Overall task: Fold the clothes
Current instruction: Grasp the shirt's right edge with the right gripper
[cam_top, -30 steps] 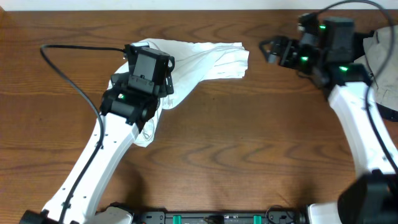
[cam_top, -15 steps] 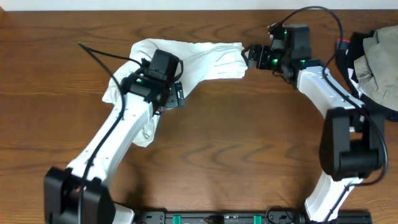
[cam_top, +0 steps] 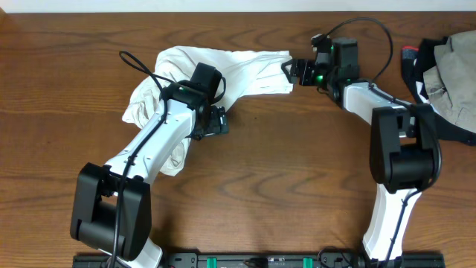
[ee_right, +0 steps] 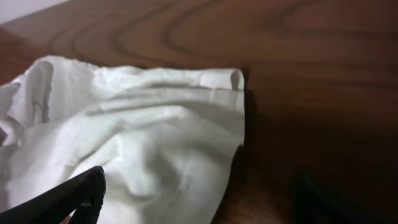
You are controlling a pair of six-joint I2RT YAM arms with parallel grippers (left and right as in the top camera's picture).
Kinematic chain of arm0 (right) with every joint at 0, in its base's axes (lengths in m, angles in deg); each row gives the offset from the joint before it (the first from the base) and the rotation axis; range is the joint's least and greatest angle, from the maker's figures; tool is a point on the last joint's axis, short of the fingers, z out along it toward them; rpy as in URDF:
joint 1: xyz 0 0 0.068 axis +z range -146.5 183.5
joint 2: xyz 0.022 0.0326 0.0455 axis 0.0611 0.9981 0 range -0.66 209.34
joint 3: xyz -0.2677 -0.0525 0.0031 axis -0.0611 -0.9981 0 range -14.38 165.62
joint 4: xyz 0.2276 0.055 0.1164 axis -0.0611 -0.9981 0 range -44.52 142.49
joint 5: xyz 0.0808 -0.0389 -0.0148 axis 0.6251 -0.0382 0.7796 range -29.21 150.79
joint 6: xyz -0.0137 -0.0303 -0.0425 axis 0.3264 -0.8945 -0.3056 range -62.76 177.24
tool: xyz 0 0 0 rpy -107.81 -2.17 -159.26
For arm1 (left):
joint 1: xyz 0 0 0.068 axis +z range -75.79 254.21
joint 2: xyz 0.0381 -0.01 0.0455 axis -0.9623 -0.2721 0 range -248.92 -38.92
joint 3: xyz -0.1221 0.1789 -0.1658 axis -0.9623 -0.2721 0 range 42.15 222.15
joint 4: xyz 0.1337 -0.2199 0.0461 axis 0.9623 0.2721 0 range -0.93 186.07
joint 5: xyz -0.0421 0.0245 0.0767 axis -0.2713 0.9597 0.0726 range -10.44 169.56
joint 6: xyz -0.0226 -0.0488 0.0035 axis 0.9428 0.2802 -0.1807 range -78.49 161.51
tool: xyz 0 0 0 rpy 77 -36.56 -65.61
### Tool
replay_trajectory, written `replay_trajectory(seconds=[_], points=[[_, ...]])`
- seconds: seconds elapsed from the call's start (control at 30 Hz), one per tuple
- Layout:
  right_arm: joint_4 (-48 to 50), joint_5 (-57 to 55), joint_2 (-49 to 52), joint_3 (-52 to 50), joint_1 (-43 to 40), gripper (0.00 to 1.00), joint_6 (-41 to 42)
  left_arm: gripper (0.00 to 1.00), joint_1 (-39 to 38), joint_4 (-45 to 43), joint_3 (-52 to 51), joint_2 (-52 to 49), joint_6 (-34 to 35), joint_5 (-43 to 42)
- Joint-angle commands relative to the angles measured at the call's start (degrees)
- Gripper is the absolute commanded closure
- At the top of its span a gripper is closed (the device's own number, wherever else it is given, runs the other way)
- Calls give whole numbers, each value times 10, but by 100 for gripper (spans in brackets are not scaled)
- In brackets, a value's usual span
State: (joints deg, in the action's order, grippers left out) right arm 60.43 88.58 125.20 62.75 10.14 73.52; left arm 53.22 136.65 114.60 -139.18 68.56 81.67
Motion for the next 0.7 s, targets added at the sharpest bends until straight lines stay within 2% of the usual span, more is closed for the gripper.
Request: replay_trajectory(seconds=[0.0, 0.17, 0.23, 0.33, 0.37, 0.67], points=[[9, 24, 18, 9, 6, 8, -9, 2, 2, 2, -4, 2, 5, -2], [19, 18, 18, 9, 9, 9, -11, 2, 2, 1, -4, 2, 5, -2], [22, 18, 18, 9, 10, 16, -11, 2, 2, 2, -4, 2, 5, -2], [26, 17, 18, 9, 13, 34, -11, 2, 2, 2, -4, 2, 5, -2], [29, 17, 18, 9, 14, 37, -11, 2, 2, 1, -4, 2, 5, -2], [50, 9, 18, 9, 23, 42, -11, 2, 2, 1, -4, 2, 5, -2]])
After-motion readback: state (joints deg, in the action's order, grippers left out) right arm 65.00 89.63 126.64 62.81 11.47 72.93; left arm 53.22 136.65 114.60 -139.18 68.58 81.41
